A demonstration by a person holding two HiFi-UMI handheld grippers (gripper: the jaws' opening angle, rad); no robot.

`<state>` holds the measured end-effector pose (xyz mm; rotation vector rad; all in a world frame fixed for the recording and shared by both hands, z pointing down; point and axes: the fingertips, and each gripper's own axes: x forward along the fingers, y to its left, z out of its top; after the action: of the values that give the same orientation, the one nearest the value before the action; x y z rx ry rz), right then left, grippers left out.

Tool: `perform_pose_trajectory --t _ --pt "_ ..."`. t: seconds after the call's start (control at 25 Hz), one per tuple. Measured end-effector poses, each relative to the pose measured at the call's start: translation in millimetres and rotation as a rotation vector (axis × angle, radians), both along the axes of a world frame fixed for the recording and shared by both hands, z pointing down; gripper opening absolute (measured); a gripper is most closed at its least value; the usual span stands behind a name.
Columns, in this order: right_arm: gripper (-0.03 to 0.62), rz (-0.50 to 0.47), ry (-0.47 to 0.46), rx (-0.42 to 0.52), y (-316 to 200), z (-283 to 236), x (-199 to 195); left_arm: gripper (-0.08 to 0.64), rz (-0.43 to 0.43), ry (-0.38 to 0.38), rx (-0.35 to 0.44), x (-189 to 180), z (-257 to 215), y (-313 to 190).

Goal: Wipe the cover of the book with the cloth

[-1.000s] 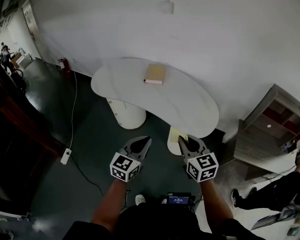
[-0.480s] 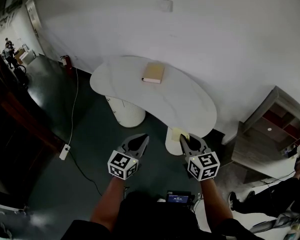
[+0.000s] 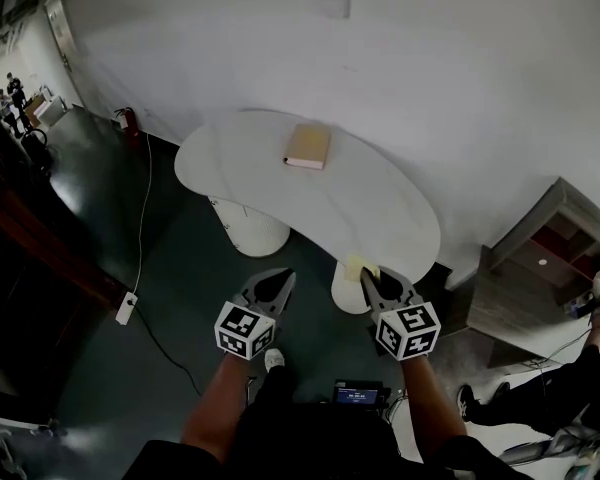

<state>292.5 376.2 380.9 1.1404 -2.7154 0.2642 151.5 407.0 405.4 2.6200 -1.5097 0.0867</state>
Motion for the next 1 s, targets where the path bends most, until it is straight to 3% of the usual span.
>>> perform_pose_trajectory --t 0.56,1.0 --pt "0.087 0.1 0.039 -0.021 -105.4 0.1 -102.5 0.009 0.096 0.032 -0.009 -104.1 4.0 -120.9" --pt "0.087 0.173 0.032 -0.042 -156.6 10.1 -157.1 0.009 0.156 0.042 -0.033 -158.0 18.4 -172.6"
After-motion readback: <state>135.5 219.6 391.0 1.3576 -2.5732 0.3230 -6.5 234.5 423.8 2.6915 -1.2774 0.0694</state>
